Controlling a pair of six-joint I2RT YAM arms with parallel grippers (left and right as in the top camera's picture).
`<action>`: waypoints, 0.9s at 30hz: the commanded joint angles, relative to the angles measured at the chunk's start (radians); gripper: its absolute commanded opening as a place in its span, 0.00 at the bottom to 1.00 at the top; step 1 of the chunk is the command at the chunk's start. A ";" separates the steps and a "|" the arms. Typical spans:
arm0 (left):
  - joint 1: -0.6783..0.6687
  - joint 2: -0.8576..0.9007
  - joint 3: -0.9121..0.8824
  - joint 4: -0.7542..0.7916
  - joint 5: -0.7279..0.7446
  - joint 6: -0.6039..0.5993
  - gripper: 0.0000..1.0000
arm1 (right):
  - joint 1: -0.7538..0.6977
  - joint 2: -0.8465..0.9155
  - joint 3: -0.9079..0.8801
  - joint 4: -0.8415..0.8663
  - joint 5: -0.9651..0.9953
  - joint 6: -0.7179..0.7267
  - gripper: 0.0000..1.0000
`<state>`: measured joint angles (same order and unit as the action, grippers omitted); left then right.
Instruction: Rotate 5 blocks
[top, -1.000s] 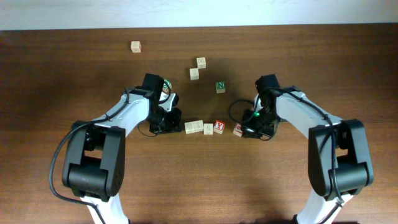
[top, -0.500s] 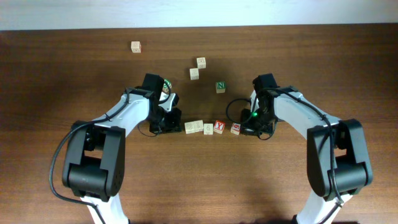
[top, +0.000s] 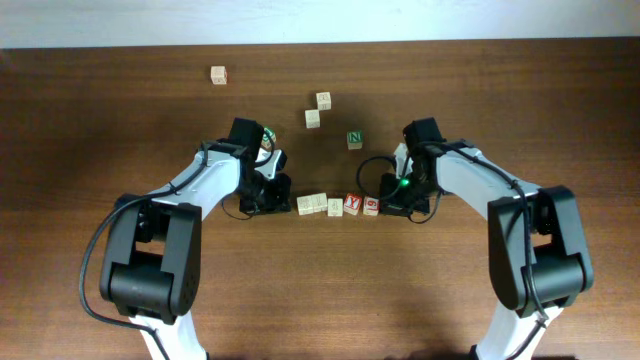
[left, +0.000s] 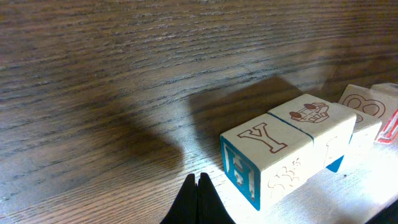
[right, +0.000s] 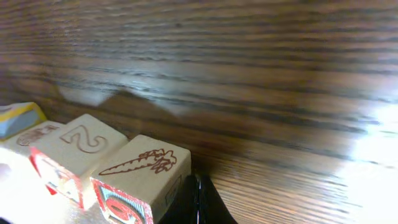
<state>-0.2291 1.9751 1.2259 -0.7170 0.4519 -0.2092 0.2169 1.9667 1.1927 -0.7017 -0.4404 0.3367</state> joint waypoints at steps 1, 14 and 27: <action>0.002 0.007 0.003 -0.002 -0.007 -0.006 0.00 | 0.029 0.018 -0.003 0.024 -0.028 0.045 0.04; -0.051 0.007 0.003 -0.005 -0.031 -0.005 0.00 | 0.049 0.018 0.002 0.074 -0.065 0.102 0.04; -0.050 0.007 0.025 -0.078 -0.155 0.082 0.00 | 0.053 -0.039 0.185 -0.182 0.008 0.030 0.04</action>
<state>-0.2741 1.9751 1.2270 -0.7689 0.3737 -0.1795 0.2600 1.9682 1.3293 -0.8410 -0.4782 0.3866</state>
